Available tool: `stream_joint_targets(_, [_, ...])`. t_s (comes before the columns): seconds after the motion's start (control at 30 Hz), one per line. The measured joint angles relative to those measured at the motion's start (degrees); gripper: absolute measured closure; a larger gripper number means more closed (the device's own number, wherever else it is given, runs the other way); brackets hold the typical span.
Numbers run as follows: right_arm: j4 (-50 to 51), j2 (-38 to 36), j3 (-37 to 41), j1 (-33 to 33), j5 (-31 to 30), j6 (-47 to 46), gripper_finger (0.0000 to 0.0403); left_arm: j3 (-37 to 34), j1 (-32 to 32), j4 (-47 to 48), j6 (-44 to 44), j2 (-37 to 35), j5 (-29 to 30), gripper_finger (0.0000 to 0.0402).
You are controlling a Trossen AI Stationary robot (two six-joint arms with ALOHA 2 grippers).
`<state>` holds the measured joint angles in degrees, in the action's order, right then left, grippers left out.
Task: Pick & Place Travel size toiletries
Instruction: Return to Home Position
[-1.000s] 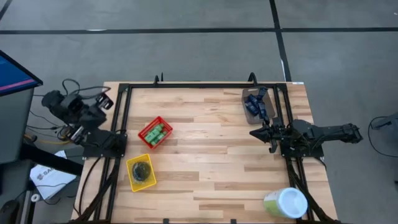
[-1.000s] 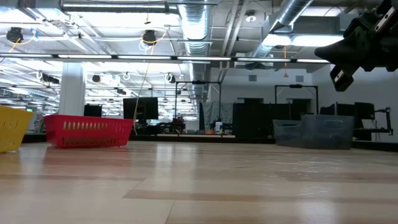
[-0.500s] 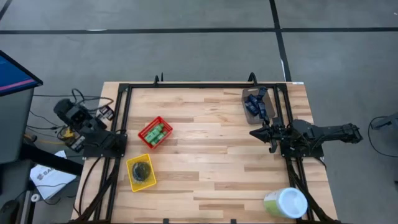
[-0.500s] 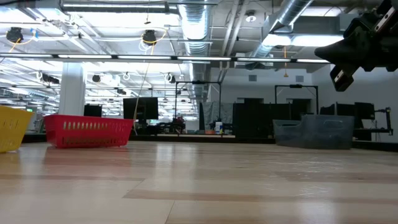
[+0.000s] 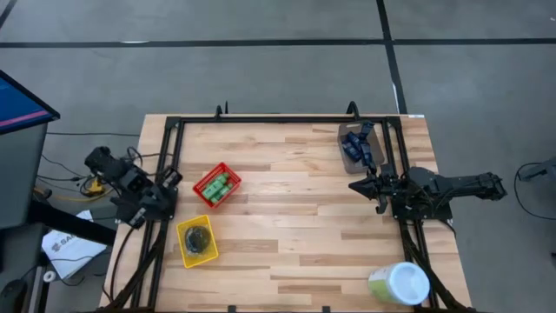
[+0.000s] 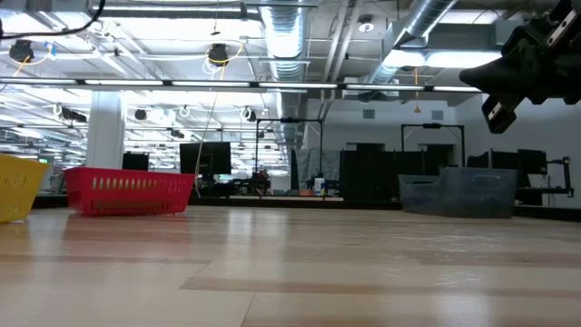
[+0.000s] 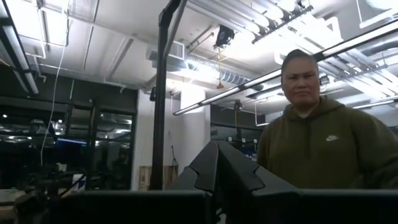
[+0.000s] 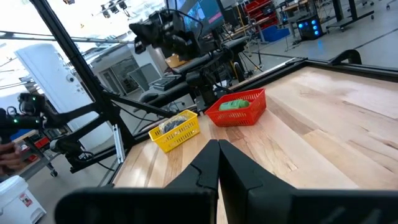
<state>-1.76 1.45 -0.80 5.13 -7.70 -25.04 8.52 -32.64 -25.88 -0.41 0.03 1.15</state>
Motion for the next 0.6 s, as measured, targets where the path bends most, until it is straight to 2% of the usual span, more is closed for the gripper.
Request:
stream_joint_targets(0.2, [0.0,0.0,0.0,0.0,0.0,0.0,0.0403,-8.2,0.0,-9.0,-0.8,0.0,-0.5,0.0399])
stream_joint_targets(0.4, [0.0,0.0,0.0,0.0,0.0,0.0,0.0403,-8.2,0.1,-7.8,-0.8,0.3,-0.5,0.0399])
stream_joint_targets(0.6, [0.0,0.0,0.0,0.0,0.0,0.0,0.0403,-8.2,2.8,-8.0,5.6,0.3,2.7,0.0399])
